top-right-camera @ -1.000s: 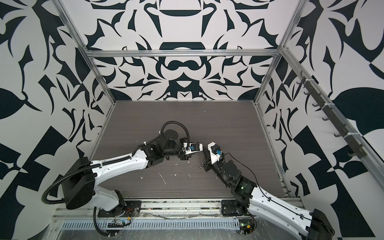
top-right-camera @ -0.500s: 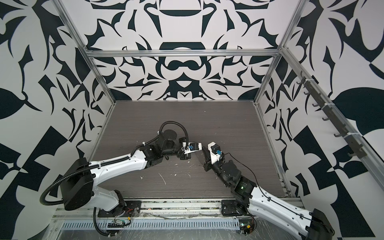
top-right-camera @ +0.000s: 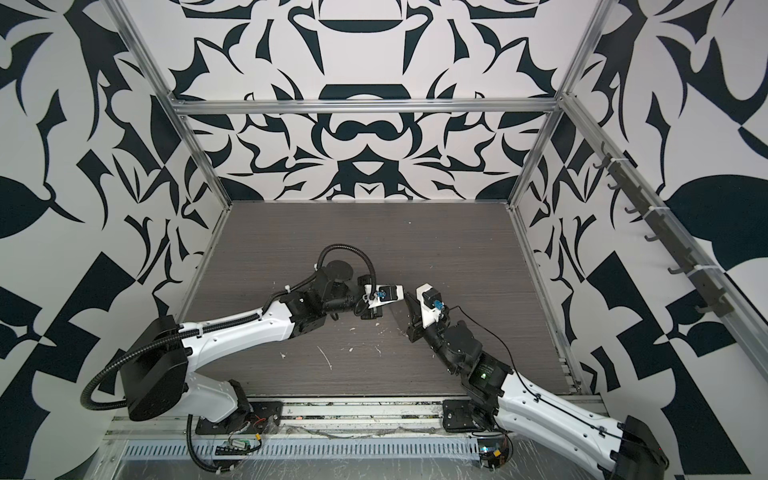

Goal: Attach keys to a key ring
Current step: Insert the key into the keyring.

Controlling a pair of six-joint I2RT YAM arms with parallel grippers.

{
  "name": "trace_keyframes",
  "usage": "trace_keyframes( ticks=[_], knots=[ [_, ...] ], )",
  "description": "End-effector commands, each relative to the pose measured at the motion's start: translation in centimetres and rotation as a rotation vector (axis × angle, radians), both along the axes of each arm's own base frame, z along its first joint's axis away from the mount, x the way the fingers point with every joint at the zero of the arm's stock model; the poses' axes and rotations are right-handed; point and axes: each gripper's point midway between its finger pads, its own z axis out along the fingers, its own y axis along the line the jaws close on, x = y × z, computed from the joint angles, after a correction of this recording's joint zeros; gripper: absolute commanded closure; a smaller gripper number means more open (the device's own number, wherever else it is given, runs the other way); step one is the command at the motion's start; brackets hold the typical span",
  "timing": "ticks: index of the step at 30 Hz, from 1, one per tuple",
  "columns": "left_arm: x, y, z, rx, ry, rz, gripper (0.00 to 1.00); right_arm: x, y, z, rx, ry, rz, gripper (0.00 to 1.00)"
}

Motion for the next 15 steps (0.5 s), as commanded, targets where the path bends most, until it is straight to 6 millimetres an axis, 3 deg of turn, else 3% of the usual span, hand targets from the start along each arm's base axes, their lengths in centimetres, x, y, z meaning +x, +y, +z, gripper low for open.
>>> trace_keyframes(
  ticks=[1, 15],
  knots=[
    [-0.4, 0.3, 2.4, -0.091, -0.048, 0.004, 1.00, 0.8, -1.4, 1.6, 0.073, -0.018, -0.082, 1.00],
    [-1.2, 1.1, 3.4, -0.163, -0.083, -0.009, 1.00, 1.4, -2.2, 1.2, 0.108, 0.031, -0.109, 1.00]
  ],
)
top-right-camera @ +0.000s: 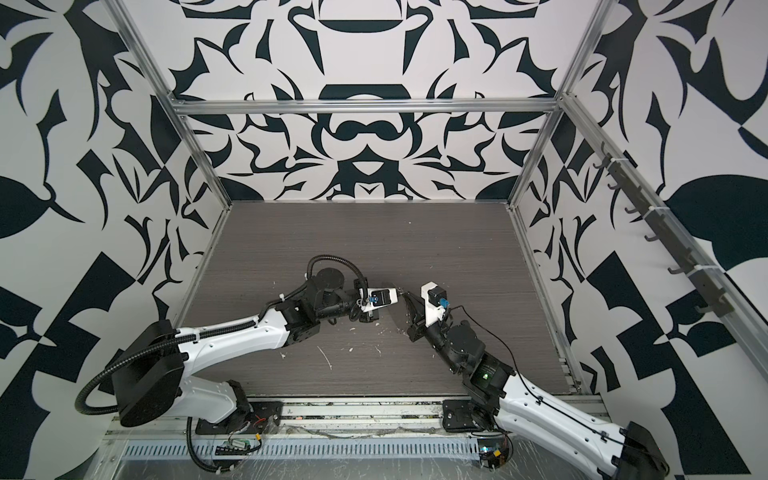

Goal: Attach keys to a key ring
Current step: Insert the key into the keyring.

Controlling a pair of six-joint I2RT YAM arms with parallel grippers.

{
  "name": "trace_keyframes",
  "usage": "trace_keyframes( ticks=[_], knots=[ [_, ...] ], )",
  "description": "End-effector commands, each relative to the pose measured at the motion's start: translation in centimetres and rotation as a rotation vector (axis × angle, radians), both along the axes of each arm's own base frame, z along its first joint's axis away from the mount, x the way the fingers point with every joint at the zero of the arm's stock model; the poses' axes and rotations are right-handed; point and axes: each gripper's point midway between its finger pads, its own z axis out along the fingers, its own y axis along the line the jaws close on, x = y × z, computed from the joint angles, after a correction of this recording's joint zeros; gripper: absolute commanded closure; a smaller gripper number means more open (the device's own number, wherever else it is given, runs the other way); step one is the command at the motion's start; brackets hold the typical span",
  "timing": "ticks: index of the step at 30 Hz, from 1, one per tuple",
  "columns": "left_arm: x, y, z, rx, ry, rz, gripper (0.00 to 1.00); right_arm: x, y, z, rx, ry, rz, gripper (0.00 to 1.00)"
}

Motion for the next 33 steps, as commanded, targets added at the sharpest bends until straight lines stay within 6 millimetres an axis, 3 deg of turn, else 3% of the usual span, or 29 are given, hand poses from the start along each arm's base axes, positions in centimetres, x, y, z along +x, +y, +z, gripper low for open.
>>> trace_keyframes(
  ticks=[1, 7, 14, 33],
  knots=[
    [-0.8, 0.3, 2.5, -0.076, -0.040, -0.026, 1.00, 1.3, -2.0, 0.9, 0.023, -0.002, -0.119, 1.00],
    [-0.5, 0.4, 2.4, -0.074, -0.043, -0.011, 0.99, 0.7, -1.1, 1.4, 0.025, -0.035, -0.052, 1.00],
    [-0.5, 0.5, 2.3, -0.071, -0.050, -0.004, 0.84, 0.7, -0.7, 1.4, 0.004, -0.049, -0.038, 1.00],
    [0.3, -0.8, 0.3, 0.050, 0.017, -0.015, 0.76, 0.9, -0.6, 1.6, -0.005, -0.054, -0.038, 1.00]
  ],
)
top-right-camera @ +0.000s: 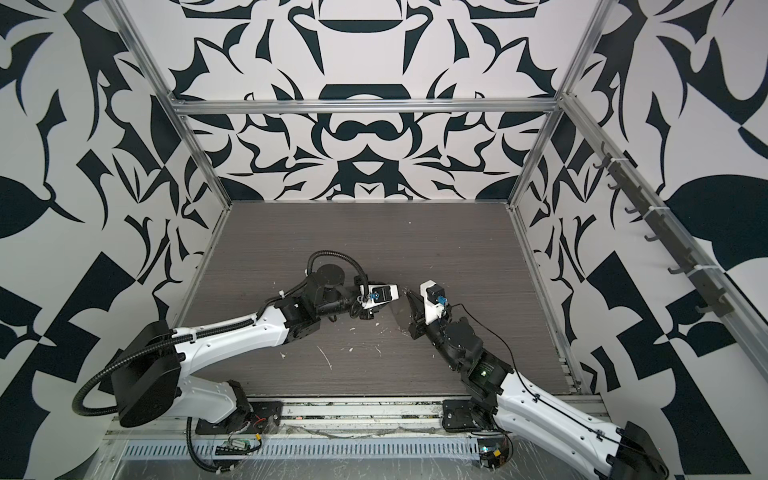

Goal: Attach keys to a key ring
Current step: Insert the key into the keyring.

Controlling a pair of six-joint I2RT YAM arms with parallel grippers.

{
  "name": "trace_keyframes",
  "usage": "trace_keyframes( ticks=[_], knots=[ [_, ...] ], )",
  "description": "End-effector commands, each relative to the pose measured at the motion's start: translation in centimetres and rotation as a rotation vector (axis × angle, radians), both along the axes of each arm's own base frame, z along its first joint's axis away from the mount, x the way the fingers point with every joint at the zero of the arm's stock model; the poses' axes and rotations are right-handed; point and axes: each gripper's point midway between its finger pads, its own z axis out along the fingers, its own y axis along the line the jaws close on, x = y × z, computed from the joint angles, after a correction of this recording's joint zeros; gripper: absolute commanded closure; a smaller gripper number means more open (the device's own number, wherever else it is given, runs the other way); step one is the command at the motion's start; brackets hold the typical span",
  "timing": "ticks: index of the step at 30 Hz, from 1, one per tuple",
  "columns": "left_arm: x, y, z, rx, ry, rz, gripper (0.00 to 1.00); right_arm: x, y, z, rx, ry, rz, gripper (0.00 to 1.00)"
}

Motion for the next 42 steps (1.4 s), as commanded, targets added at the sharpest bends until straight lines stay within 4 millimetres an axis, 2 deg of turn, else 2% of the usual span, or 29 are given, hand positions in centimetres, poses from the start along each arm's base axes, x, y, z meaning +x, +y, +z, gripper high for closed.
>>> trace_keyframes(
  ticks=[1, 10, 26, 38, 42],
  knots=[
    [-0.1, -0.5, -0.5, 0.041, 0.019, -0.021, 0.75, 0.2, -0.2, 2.5, 0.049, -0.059, -0.018, 1.00],
    [0.1, -1.0, -1.5, 0.094, 0.052, -0.035, 0.70, 0.1, -0.3, 2.5, 0.052, -0.060, -0.015, 1.00],
    [0.4, -1.5, -1.9, 0.114, 0.068, -0.036, 0.79, -0.1, 0.2, 2.5, 0.053, -0.063, 0.016, 1.00],
    [0.5, -1.6, -2.0, 0.118, 0.072, -0.033, 0.81, -0.4, 0.6, 2.5, 0.059, -0.070, 0.042, 1.00],
    [0.6, -1.6, -1.8, 0.112, 0.068, -0.025, 0.94, -0.4, 0.7, 2.4, 0.059, -0.069, 0.047, 1.00]
  ],
)
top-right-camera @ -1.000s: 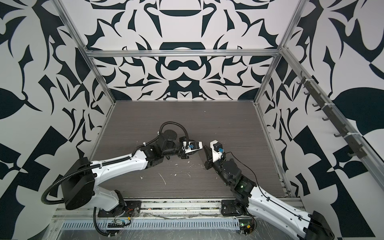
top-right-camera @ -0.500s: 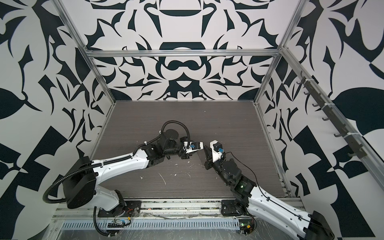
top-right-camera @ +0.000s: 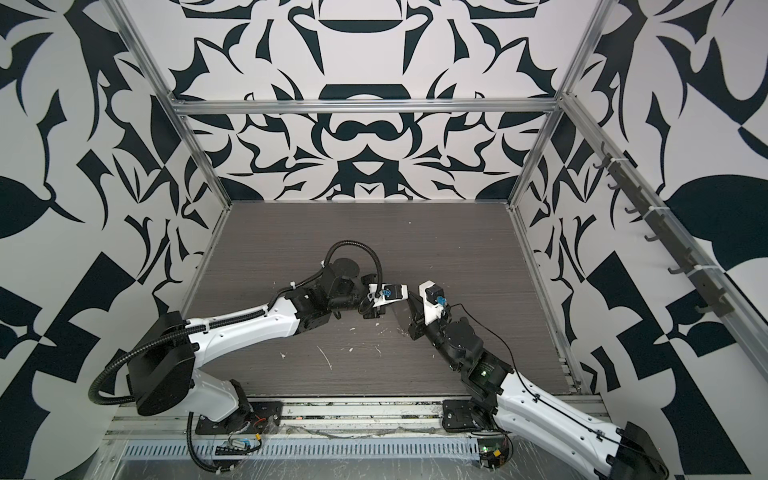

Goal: Attach keys to a key ring
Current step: Insert the key into the keyring.

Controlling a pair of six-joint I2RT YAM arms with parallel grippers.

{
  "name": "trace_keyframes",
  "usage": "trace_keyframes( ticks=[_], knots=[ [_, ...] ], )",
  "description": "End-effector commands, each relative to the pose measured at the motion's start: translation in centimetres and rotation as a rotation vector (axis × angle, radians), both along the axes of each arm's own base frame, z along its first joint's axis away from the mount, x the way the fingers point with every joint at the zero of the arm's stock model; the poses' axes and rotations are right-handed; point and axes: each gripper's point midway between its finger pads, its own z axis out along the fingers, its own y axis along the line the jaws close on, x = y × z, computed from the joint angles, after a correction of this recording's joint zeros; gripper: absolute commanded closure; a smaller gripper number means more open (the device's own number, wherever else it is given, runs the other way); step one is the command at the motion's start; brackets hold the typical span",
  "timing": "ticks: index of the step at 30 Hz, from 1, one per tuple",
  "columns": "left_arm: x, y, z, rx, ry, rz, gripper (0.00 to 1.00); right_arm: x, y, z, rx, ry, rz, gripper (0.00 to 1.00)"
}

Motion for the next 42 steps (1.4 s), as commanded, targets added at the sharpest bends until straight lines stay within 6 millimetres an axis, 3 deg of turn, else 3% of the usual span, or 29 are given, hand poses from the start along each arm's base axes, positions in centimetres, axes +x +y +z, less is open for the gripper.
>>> trace_keyframes(
  ticks=[1, 9, 24, 31, 40, 42],
  knots=[
    [0.3, -0.5, 0.8, -0.019, -0.011, 0.001, 0.97, -0.1, 0.3, 2.4, 0.061, -0.066, 0.017, 1.00],
    [1.5, 0.0, 1.8, -0.073, -0.055, 0.081, 1.00, -0.3, 0.3, 2.5, 0.072, -0.071, 0.029, 1.00],
    [-0.4, 2.0, 5.5, -0.331, -0.147, 0.067, 1.00, 1.1, -1.8, 1.6, 0.098, 0.032, -0.108, 1.00],
    [-0.6, 1.9, 5.5, -0.333, -0.147, 0.055, 1.00, 0.5, -0.5, 2.2, 0.108, 0.006, -0.021, 1.00],
    [-0.4, 1.9, 5.4, -0.319, -0.145, 0.062, 1.00, 0.2, -0.5, 2.5, 0.115, -0.010, -0.004, 1.00],
    [-0.4, 1.9, 5.3, -0.317, -0.146, 0.065, 0.87, 0.1, -0.5, 2.5, 0.112, -0.017, 0.003, 1.00]
  ],
)
